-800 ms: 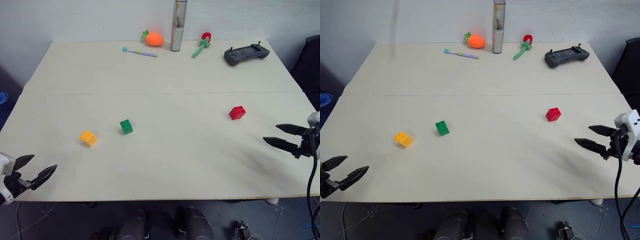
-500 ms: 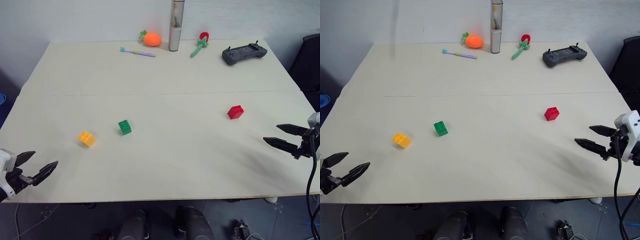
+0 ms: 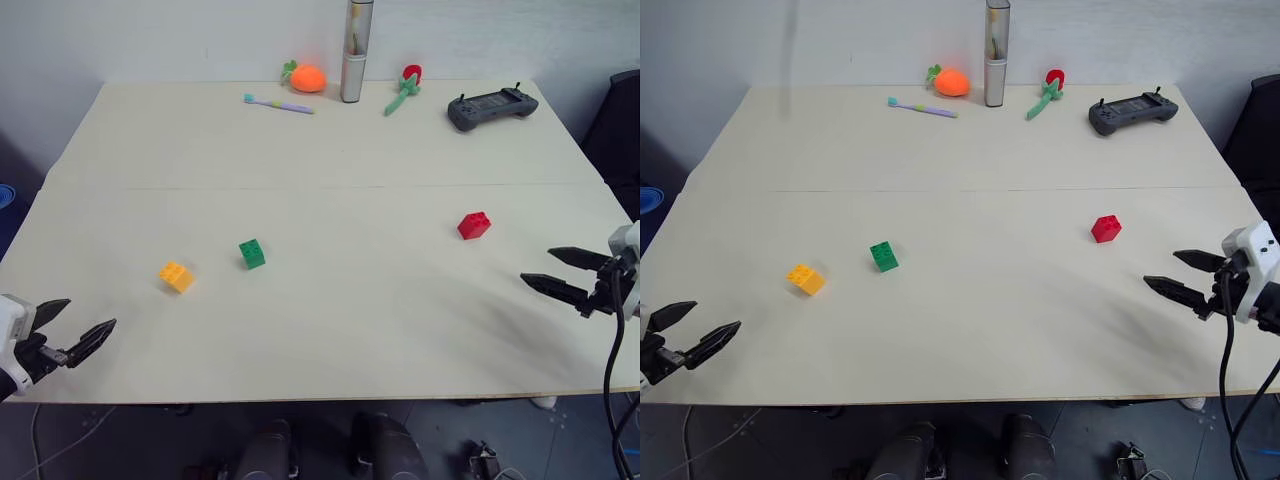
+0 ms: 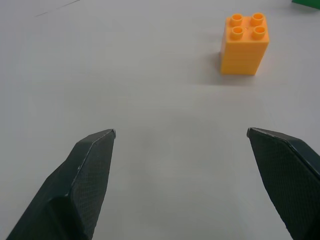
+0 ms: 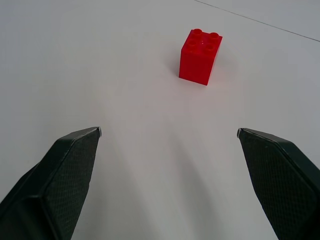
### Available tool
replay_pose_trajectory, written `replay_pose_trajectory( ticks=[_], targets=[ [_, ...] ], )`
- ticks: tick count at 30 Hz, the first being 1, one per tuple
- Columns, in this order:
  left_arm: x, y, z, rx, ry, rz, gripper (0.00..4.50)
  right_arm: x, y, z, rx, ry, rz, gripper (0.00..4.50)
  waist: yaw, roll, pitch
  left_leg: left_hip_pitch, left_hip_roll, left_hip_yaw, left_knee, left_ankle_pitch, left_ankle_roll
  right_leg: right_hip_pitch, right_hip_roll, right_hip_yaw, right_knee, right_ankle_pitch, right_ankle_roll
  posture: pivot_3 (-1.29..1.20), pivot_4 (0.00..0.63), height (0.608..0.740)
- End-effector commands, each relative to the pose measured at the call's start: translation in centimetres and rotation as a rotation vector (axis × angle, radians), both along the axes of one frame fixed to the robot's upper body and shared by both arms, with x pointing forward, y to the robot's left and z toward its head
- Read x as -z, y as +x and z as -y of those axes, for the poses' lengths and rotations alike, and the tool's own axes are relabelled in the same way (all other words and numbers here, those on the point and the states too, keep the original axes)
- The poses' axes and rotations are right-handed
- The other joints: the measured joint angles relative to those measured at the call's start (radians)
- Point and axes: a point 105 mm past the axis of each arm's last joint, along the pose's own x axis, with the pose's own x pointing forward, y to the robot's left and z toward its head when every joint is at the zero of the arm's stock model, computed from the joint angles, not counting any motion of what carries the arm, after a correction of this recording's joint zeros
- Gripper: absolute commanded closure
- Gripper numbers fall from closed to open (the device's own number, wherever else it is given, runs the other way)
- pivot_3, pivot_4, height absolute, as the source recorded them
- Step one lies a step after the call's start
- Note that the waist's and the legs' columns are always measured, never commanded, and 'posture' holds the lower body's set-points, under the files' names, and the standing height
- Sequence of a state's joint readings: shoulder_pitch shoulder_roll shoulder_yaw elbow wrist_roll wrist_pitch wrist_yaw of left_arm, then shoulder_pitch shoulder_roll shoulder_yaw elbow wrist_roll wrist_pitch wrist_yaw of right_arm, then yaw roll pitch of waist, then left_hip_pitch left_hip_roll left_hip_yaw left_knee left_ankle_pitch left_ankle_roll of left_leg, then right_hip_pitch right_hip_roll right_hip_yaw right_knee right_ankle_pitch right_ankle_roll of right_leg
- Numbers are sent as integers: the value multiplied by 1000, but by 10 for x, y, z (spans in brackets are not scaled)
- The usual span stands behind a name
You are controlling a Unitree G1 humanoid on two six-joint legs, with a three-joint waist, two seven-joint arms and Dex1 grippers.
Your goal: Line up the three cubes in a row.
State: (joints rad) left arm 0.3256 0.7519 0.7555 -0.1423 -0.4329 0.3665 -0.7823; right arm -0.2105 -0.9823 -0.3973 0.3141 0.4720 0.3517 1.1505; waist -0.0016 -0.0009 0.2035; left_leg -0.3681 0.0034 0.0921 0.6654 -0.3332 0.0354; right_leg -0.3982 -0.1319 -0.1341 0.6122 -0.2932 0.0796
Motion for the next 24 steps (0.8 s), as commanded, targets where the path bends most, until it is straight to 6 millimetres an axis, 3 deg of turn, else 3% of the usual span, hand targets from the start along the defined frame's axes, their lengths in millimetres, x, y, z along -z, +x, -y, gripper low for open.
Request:
replay_pose_trajectory(
  ticks=[1, 8, 12, 20, 24],
  targets=[
    [-3, 2, 1, 8, 16, 13, 59, -14, 0, 1, 1, -19, 51, 0, 0, 0, 0, 0, 0, 0, 0, 0, 0, 0, 0, 0, 0, 0, 0, 0, 150, 740],
    [-7, 8, 7, 33, 7, 26, 59, -17, 2, -6, -6, -25, 66, 0, 0, 0, 0, 0, 0, 0, 0, 0, 0, 0, 0, 0, 0, 0, 0, 0, 150, 740],
    [-19, 19, 31, 135, -51, 31, 59, -24, 11, -23, -17, -25, 99, 0, 0, 0, 0, 0, 0, 0, 0, 0, 0, 0, 0, 0, 0, 0, 0, 0, 150, 740],
    [-64, 43, 123, 616, -119, 22, 59, -31, 55, -49, 82, 15, 116, 0, -1, 0, 0, -1, 0, 0, 1, 1, -1, -1, 0, 0, 2, 0, 0, 0, 150, 740],
    [-84, 48, 168, 849, -91, 28, 59, -25, 88, -48, 228, 35, 105, 0, -3, 0, 0, -1, -1, 1, 2, 3, 0, -1, 1, 0, 6, 0, 0, 0, 150, 740]
  ],
)
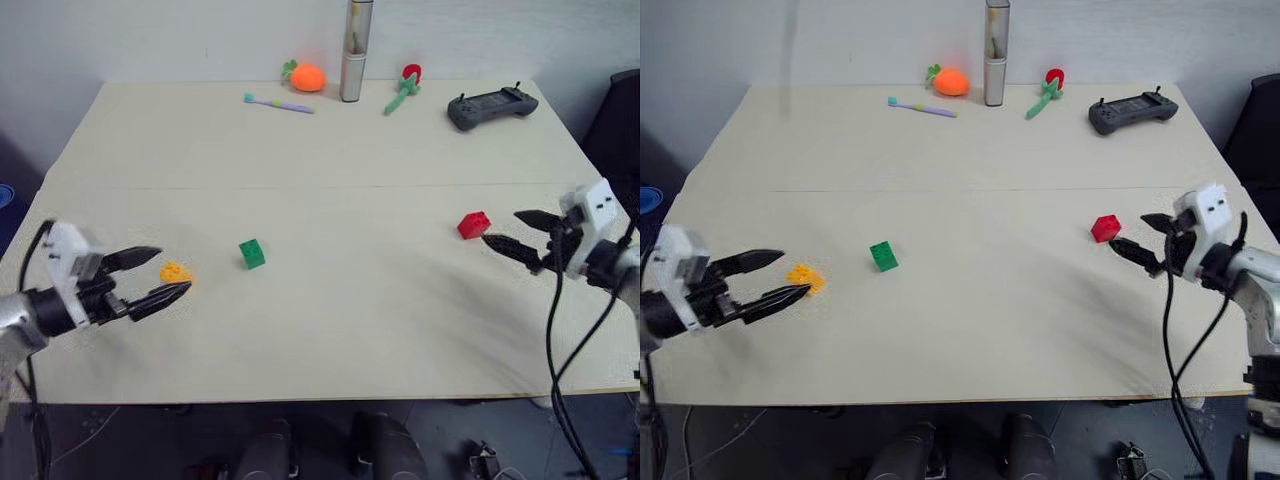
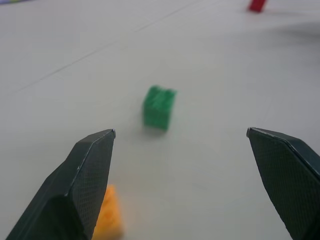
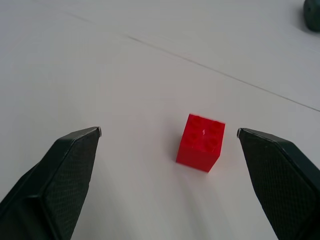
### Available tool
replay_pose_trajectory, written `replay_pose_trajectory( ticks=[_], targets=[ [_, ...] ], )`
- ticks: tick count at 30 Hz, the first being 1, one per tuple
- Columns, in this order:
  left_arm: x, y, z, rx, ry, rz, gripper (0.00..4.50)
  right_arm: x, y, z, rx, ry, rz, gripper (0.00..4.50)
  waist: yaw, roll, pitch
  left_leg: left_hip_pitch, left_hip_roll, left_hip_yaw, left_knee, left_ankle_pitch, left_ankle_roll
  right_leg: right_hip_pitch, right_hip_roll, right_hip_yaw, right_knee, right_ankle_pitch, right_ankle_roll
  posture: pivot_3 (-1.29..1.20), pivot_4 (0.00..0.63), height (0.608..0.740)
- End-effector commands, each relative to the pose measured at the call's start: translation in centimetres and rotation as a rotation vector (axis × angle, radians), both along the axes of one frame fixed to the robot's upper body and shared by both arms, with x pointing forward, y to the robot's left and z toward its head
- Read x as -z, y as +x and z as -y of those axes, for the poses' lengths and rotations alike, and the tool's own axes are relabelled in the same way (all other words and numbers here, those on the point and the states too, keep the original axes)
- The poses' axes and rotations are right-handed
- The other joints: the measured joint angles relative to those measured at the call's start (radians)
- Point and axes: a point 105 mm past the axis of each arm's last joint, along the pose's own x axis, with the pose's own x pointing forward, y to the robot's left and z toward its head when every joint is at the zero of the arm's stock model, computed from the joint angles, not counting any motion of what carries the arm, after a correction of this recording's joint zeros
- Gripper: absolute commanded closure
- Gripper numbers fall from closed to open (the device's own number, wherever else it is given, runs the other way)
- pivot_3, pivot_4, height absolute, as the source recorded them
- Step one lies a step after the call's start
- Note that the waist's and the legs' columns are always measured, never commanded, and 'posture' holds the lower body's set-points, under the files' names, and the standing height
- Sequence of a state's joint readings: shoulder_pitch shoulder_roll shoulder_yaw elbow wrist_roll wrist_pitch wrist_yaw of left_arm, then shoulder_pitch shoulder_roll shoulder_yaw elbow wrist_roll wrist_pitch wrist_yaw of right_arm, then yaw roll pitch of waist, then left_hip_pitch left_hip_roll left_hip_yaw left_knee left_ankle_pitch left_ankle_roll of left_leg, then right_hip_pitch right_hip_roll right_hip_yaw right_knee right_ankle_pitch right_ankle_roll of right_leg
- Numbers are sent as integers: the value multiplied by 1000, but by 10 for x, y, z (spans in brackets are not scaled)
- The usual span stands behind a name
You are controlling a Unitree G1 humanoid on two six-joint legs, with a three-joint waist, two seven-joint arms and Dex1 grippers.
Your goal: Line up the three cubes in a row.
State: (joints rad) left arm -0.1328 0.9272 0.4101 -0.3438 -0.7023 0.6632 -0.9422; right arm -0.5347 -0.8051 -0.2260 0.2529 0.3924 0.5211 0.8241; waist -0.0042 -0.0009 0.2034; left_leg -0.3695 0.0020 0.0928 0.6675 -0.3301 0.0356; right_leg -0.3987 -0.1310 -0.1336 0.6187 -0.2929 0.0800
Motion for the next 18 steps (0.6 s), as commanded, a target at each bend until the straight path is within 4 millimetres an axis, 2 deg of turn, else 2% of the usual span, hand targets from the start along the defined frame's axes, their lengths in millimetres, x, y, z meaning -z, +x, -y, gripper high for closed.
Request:
replay_pose_trajectory(
  ticks=[1, 3, 7, 10, 18],
  targets=[
    [-18, -1, 34, 182, 21, 31, 59, 2, 24, 11, 164, 11, -2, 0, 0, 0, 0, 0, 0, 0, 1, 1, 0, 0, 0, 0, 1, 0, 0, 0, 150, 740],
    [-26, 3, 47, 232, 29, 63, 59, 1, 36, 10, 201, 62, 0, 0, 0, 0, 0, -1, -1, 0, 0, 3, 0, 0, 1, 0, 1, 0, 0, 0, 150, 740],
    [-35, 6, 61, 282, 17, 86, 59, 6, 48, 11, 250, 91, -19, 0, -1, 0, 0, -1, -1, 0, -1, 3, 0, -1, 2, 0, 1, 0, 0, 0, 150, 740],
    [-39, 4, 71, 333, 23, 104, 59, 21, 54, 15, 303, 118, -64, 0, -1, 0, 0, -2, 0, 1, -1, 4, 0, -1, 3, 0, 0, 0, 0, 0, 150, 740],
    [-40, 5, 73, 354, 44, 112, 59, 37, 56, -2, 247, 110, -89, 0, -1, 0, 0, -1, 0, 0, 0, 4, -1, -1, 3, 0, 1, 0, 0, 0, 150, 740]
  ],
)
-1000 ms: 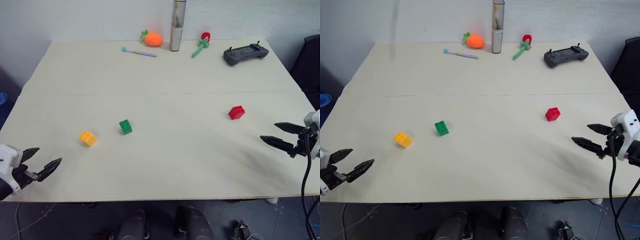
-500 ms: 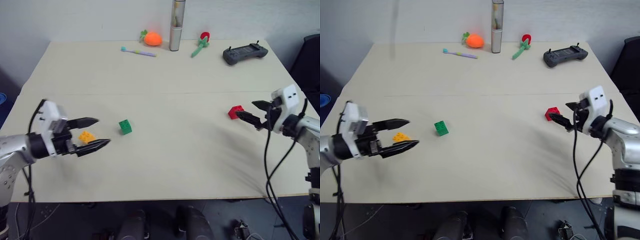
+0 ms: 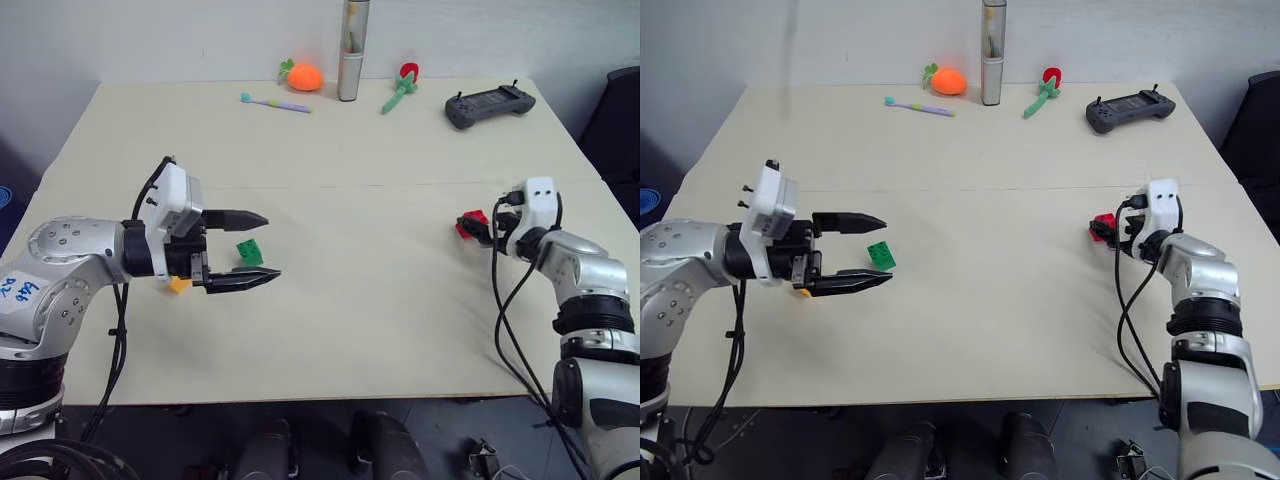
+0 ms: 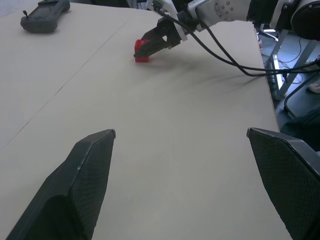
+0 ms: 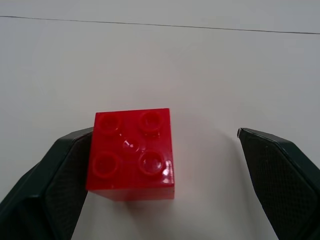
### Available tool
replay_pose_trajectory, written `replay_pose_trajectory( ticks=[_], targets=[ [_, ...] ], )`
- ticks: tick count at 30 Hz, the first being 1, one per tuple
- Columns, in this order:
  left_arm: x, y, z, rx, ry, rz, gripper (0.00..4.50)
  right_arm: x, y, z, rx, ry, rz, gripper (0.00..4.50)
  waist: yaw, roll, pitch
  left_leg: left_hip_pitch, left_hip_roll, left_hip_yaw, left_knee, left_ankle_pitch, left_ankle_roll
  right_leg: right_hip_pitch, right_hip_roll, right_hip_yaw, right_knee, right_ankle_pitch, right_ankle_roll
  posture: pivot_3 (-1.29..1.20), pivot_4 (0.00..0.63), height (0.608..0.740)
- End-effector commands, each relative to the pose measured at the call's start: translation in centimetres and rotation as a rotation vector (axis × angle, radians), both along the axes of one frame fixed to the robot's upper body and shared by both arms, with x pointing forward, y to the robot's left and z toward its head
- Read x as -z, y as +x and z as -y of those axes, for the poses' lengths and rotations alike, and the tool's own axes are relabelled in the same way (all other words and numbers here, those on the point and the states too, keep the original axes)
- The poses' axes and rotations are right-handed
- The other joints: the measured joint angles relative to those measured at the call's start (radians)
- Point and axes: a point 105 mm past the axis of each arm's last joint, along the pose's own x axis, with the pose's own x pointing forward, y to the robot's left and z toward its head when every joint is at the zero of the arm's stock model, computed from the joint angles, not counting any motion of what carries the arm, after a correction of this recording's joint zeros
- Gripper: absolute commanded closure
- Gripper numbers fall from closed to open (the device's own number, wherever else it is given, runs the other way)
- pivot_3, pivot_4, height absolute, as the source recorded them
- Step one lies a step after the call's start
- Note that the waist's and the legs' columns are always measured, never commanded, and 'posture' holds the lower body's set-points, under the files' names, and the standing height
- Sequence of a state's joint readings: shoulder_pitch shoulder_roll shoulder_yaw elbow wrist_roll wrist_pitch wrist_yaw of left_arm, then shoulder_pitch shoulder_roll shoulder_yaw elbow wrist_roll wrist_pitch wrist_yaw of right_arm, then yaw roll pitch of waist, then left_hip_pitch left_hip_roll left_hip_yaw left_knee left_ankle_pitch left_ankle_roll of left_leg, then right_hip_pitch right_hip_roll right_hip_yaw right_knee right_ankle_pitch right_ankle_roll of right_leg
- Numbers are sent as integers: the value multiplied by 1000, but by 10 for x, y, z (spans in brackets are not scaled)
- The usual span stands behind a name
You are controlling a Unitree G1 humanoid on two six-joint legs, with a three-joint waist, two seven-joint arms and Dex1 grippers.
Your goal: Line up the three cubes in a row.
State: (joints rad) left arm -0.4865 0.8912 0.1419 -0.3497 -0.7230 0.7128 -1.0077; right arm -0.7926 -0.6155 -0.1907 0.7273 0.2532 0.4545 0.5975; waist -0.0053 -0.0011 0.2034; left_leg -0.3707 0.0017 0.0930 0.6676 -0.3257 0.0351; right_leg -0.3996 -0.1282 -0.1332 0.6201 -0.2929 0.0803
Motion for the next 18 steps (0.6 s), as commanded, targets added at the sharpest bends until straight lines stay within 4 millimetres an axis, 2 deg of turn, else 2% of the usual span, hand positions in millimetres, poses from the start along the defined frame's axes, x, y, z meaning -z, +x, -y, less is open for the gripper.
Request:
replay_pose_trajectory(
  ticks=[1, 4, 10, 12, 15, 16, 18],
  targets=[
    [-10, -3, 2, 23, 13, 53, 19, -8, 2, -3, -15, -36, 48, 190, 0, 0, 0, 0, 0, 0, 0, 0, 0, 0, 0, 0, 0, 0, 0, 0, 150, 740],
    [-9, -1, 1, 23, 23, 56, 0, -5, 1, -5, -26, -54, 49, 888, 0, 0, 0, 0, 0, 0, 0, 0, 0, 0, 0, 0, 0, 0, 0, 0, 150, 740],
    [-6, 1, 3, 36, 31, 57, 0, -9, -4, -4, -59, -75, 83, 2924, 1, 0, 0, 0, 0, 0, 0, 0, 0, 0, 0, 0, 0, 0, 0, 0, 150, 740],
    [-6, 1, 4, 41, 32, 55, 0, -11, -8, -8, -108, -81, 92, 2965, 1, 0, 0, 0, 0, 0, 0, 0, 0, 0, 0, 0, 0, 0, 0, 0, 150, 740],
    [-5, -1, 5, 61, 38, 45, 0, -21, -26, -34, -341, -104, 131, 2965, 2, 0, 0, 0, 0, 0, 0, 0, 0, 0, 0, 0, 0, 0, 0, 0, 150, 740],
    [-2, -4, 7, 84, 46, 32, 0, -30, -49, -57, -557, -123, 155, 2965, 3, 0, 0, 0, 0, 0, 0, 0, 0, 0, 0, 0, 0, 0, 0, 0, 150, 740],
    [5, -11, 10, 134, 76, 8, 0, -33, -89, -89, -865, -195, 154, 2965, 5, 1, 0, -1, 0, -1, 0, 0, 0, 0, 1, 0, 0, 0, 0, 0, 150, 740]
  ],
)
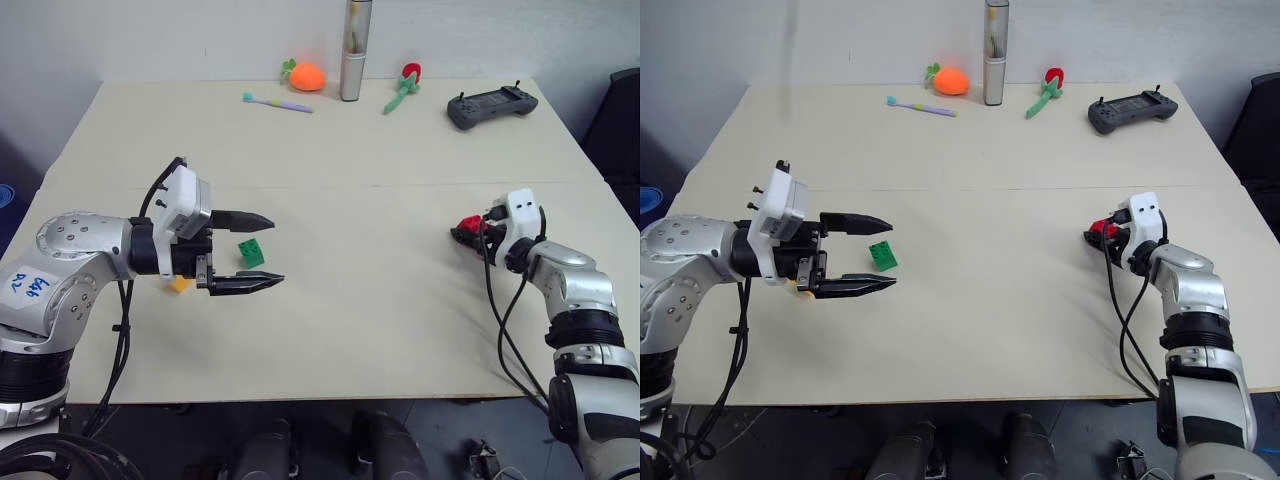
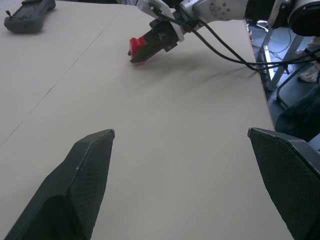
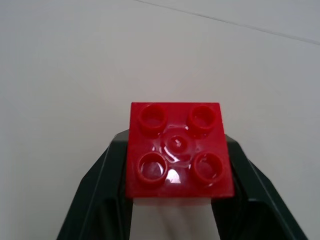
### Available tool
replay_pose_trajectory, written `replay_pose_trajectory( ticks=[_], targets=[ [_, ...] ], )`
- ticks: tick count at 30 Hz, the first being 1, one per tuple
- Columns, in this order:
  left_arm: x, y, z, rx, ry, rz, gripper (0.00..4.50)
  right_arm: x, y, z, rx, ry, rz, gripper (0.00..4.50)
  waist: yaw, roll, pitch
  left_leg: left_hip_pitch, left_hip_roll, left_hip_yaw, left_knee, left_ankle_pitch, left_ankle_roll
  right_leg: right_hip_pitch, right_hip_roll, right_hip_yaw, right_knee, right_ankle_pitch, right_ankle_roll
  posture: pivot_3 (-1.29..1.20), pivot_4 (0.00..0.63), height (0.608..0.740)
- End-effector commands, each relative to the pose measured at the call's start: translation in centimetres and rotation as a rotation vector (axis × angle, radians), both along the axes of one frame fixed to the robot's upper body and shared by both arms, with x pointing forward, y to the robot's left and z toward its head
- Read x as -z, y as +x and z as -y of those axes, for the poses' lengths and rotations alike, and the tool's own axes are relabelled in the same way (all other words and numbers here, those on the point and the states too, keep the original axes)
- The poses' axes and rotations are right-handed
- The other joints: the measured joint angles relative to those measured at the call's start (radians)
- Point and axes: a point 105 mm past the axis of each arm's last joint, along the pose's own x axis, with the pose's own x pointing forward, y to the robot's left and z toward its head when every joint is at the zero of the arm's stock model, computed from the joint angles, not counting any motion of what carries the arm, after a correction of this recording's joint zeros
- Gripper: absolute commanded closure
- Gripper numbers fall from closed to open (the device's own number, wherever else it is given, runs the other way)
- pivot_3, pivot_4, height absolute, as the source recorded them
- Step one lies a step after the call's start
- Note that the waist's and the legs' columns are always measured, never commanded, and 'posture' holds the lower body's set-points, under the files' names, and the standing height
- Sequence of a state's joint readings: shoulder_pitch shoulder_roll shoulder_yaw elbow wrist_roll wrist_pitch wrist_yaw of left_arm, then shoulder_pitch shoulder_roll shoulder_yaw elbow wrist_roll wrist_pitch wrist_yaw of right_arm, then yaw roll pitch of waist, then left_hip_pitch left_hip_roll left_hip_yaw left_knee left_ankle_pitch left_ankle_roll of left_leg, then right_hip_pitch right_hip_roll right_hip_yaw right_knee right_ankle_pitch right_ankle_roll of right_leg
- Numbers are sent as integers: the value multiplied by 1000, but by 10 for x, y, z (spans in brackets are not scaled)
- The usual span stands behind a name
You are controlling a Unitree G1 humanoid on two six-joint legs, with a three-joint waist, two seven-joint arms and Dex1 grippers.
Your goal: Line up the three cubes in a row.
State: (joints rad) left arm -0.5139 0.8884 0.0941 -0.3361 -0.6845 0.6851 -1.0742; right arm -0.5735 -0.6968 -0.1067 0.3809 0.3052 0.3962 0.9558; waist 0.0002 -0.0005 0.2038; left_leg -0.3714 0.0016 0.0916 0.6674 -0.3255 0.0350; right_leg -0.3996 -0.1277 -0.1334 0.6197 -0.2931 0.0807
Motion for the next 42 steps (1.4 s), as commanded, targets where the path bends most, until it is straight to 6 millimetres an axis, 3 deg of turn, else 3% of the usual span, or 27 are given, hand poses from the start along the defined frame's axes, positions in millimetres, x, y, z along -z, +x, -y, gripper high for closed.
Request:
replay_pose_trajectory(
  ticks=[1, 3, 7, 13, 17, 28, 29, 33, 36, 39, 42],
  targets=[
    [3, -11, 4, 84, 47, -3, 0, -27, -56, -55, -492, -105, 70, 2965, 0, 0, 0, 0, 0, 0, 0, 0, 0, 0, 0, 0, 0, 0, 0, 0, 150, 740],
    [10, -16, 5, 118, 80, -13, 0, -20, -68, -65, -559, -155, 51, 2965, -4, -1, 0, 1, 0, 1, 0, 0, 0, 0, 1, 1, 0, 0, 0, 0, 150, 740],
    [29, -23, 9, 199, 174, -15, 0, 11, -120, -89, -887, -288, 13, 2965, 3, -2, -1, 3, 0, 1, 0, 0, -1, 2, 1, 1, 1, 0, 0, 0, 150, 740],
    [34, -29, 11, 256, 201, -5, 0, 28, -119, -98, -880, -286, -2, 2965, 4, -3, 0, 2, -1, 0, 3, 0, 0, 2, -1, 1, 1, 0, 1, 0, 150, 740],
    [35, -30, 11, 258, 203, 2, 0, 41, -103, -96, -808, -348, 17, 2965, 3, -3, 0, 1, 0, 0, 3, 0, 0, 2, -1, 0, 1, 0, 1, 0, 150, 740],
    [34, -28, 12, 248, 193, 11, 0, 53, -109, -93, -845, -391, 32, 2965, 5, -3, 0, 1, 0, 0, 4, 0, 0, 2, -1, 0, 1, 0, 1, 0, 150, 740],
    [34, -28, 12, 247, 192, 11, 0, 55, -109, -93, -848, -396, 35, 2245, 5, -3, 0, 1, 0, 0, 4, 0, 0, 2, -1, 0, 1, 0, 1, 0, 150, 740],
    [35, -26, 11, 227, 172, -2, 0, 54, -106, -87, -831, -406, 46, 1168, 4, -3, 0, 1, 0, 0, 4, 0, 0, 2, -1, 0, 1, 0, 1, 0, 150, 740],
    [36, -24, 2, 165, 162, -9, 0, 35, -103, -84, -798, -380, 81, 189, 4, -3, 0, 1, 0, 0, 4, 0, 0, 2, -1, 0, 1, 0, 1, 0, 150, 740],
    [37, -29, -22, 6, 116, -41, 0, -7, -109, -76, -781, -312, 114, 23, -1, -2, 0, 1, 0, 0, 4, 0, 0, 2, -2, 0, 1, 0, 1, 0, 150, 740],
    [44, -37, -43, -127, 102, -70, 0, -27, -114, -72, -775, -272, 110, 23, -2, -2, 0, 2, 1, -1, 3, -1, 0, 2, -1, 0, 0, 0, 1, 0, 150, 740]
  ],
)
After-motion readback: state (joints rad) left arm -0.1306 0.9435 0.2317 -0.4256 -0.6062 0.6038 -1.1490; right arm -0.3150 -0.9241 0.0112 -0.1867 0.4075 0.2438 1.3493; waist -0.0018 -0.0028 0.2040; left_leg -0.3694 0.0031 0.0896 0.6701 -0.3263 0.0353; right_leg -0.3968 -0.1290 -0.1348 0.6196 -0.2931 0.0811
